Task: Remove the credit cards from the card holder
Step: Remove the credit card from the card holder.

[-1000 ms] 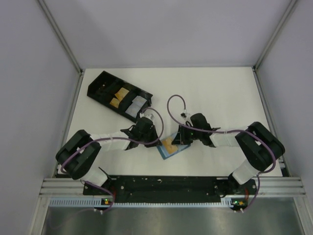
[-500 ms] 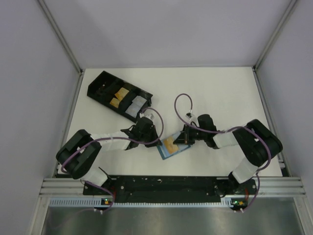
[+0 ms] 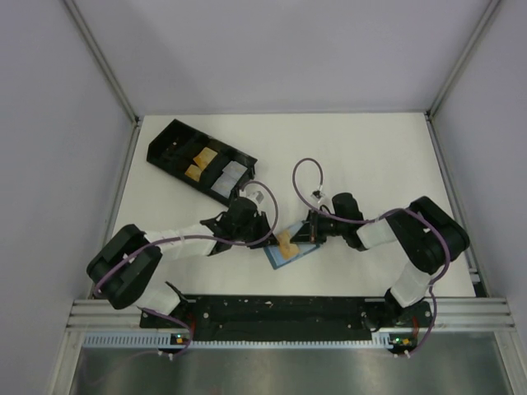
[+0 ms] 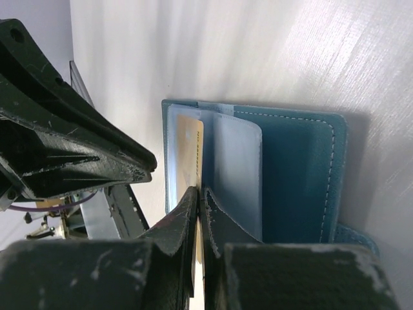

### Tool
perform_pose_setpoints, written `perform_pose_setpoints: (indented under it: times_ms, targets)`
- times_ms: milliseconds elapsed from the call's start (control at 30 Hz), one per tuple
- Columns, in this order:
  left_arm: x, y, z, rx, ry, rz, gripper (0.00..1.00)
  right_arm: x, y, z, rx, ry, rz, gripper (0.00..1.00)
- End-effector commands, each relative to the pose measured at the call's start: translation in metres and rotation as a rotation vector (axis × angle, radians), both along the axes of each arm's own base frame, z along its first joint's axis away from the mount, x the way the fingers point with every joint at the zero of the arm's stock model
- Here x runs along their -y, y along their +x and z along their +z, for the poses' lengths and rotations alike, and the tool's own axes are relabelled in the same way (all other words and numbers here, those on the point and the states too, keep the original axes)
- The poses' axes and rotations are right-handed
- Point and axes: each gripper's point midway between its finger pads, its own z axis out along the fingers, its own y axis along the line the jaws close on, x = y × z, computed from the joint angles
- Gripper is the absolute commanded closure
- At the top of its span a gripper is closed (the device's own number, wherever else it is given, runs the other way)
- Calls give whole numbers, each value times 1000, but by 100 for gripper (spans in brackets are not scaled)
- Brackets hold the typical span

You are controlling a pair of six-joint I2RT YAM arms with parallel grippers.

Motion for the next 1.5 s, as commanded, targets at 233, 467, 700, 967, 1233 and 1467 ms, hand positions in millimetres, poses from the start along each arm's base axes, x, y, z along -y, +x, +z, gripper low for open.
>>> perform_pose_setpoints:
  times_ms: [233, 467, 700, 967, 1233, 1467]
  targets:
    - [2, -1, -23, -50, 64, -18, 93, -1, 5, 3, 27, 24, 5, 100]
    - [-18, -7, -46, -98, 179, 8, 100, 2, 5, 2, 24, 8, 4, 100]
    - [-25, -9, -48, -101, 213, 18, 100, 14, 12, -1, 12, -3, -42, 100]
    - [-25, -10, -49, -105, 212, 15, 100, 25, 18, 1, 23, -6, -74, 100]
    - [-20, -4, -30, -53, 157, 21, 100, 50, 35, 24, 123, -83, -160, 100]
    - [-8, 10, 18, 86, -16, 51, 87, 57, 38, 66, 238, -102, -178, 100]
